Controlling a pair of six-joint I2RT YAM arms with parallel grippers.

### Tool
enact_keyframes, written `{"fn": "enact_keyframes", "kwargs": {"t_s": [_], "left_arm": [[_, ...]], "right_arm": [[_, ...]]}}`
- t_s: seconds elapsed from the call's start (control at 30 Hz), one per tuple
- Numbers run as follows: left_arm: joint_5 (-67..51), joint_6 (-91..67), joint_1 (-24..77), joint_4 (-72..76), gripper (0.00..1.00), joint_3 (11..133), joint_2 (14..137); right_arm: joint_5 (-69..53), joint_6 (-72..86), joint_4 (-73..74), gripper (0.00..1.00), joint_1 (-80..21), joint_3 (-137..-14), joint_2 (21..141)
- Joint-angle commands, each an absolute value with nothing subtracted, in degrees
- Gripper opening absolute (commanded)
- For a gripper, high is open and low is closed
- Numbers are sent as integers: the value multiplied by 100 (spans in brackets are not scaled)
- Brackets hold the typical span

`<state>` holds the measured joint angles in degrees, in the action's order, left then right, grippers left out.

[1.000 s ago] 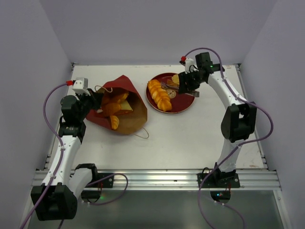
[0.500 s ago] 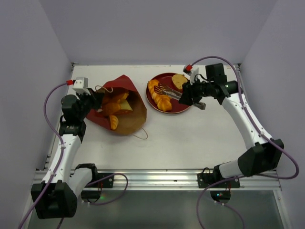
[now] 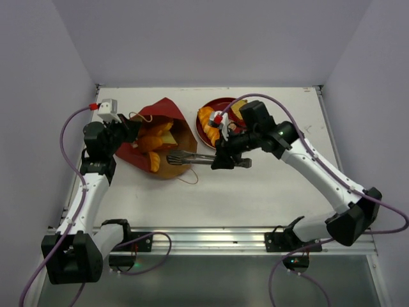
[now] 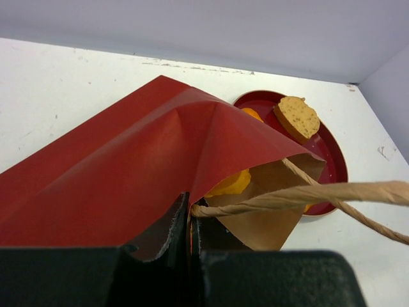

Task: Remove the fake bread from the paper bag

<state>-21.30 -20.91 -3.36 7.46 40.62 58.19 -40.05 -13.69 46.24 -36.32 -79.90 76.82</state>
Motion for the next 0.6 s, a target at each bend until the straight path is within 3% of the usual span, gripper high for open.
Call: {"fn": "enact_keyframes", "kwargs": {"t_s": [0.0, 0.23, 0.57], "left_arm": [[-2206, -2268, -387, 914, 8, 4324, 5854], [-2215, -2180, -378, 879, 8, 4254, 5818], [-2267, -2092, -387, 1011, 8, 4034, 5722]], "right_arm": [[-3789, -828, 4185, 41, -3919, -8270, 8391], [-2717, 17, 3289, 41, -4060, -8543, 9368], [-2883, 501, 2839, 43, -4140, -8543, 9633]]}}
